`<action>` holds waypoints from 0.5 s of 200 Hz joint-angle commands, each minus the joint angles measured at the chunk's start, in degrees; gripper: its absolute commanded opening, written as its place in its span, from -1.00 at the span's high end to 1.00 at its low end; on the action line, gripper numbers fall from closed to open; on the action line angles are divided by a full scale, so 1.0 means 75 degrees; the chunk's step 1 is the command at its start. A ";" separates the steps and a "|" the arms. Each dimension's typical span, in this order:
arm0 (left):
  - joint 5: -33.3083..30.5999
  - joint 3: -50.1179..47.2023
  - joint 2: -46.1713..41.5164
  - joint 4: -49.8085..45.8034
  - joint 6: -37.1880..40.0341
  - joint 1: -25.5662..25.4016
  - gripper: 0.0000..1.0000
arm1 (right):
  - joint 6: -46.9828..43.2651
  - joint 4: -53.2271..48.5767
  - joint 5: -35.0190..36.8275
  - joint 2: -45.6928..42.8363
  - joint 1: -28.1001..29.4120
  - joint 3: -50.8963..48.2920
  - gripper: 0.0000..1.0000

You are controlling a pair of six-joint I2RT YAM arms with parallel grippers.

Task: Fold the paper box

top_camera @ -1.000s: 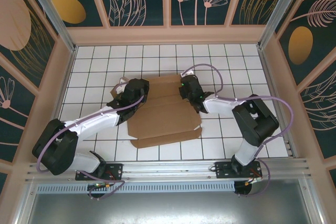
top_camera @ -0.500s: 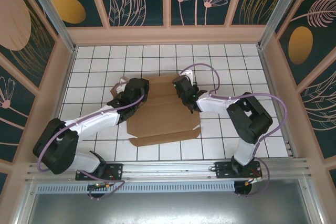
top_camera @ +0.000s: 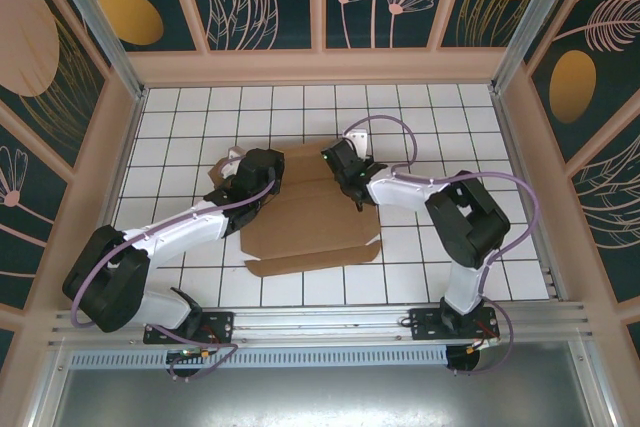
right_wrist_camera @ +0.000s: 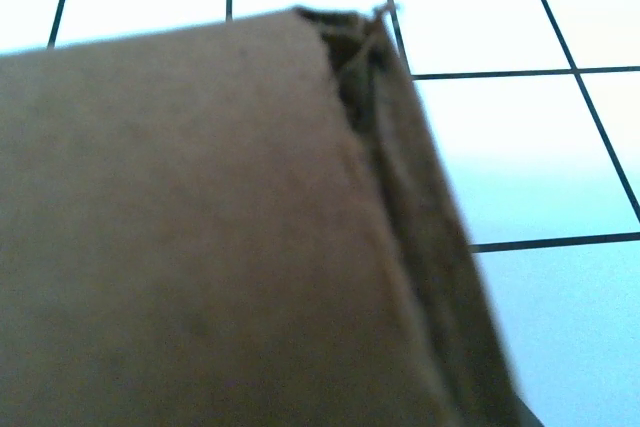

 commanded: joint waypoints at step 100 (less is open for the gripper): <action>0.0704 -0.1405 -0.2067 0.0098 0.2307 0.0072 -0.40 | -0.1118 0.0900 -0.0641 -0.0852 -0.0337 -0.1390 1.00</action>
